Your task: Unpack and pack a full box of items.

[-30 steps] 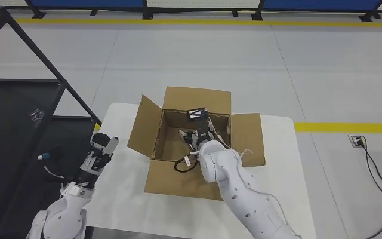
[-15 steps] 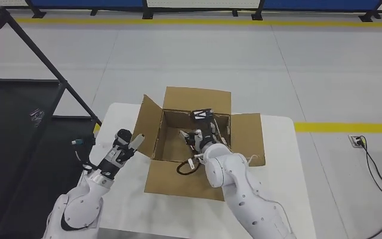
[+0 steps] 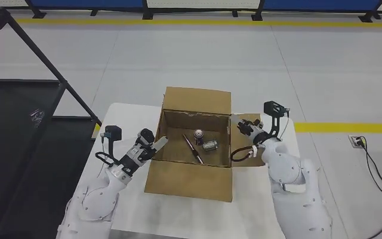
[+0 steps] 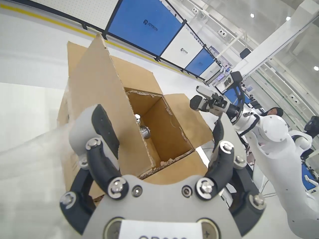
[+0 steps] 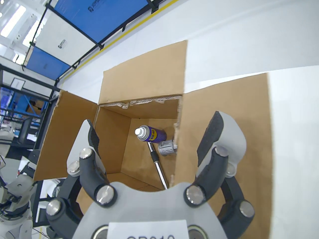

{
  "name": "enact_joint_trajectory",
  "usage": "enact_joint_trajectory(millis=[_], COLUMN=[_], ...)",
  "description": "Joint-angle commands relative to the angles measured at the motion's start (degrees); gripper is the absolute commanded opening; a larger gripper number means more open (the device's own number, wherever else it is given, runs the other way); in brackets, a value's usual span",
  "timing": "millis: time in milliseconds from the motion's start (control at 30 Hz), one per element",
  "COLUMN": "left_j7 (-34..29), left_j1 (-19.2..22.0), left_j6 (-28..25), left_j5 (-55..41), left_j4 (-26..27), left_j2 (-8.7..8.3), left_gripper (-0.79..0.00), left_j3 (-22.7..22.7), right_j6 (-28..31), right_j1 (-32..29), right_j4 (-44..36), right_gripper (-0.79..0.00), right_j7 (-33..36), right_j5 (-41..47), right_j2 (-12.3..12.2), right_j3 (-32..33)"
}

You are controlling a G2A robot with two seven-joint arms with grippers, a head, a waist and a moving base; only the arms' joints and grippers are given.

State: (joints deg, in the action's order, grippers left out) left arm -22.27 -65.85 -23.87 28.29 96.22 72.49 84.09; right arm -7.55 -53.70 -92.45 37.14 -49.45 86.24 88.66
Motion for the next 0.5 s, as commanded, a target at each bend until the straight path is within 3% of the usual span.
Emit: enact_joint_trajectory(millis=[0,233,467], left_j7=[-0.6,-3.6,-4.1], left_j1=[0.9,3.9,5.8], left_j6=[0.0,0.0,0.0], left_j5=[-0.1,-0.4,-0.5], left_j4=[-1.0,-5.1,-8.2], left_j2=[0.03,0.08,0.16], left_gripper=[0.0,0.0,0.0], left_j3=[-1.1,-4.4,-6.6], right_j6=[0.6,4.5,15.9], right_j1=[-0.2,0.6,4.1], right_j4=[0.7,7.1,16.2], right_gripper=[0.0,0.0,0.0], right_j7=[1.2,5.8,14.4], right_j5=[2.3,7.9,15.0], right_j2=[-0.5,-2.4,-3.9], right_j3=[3.6,12.3,13.5])
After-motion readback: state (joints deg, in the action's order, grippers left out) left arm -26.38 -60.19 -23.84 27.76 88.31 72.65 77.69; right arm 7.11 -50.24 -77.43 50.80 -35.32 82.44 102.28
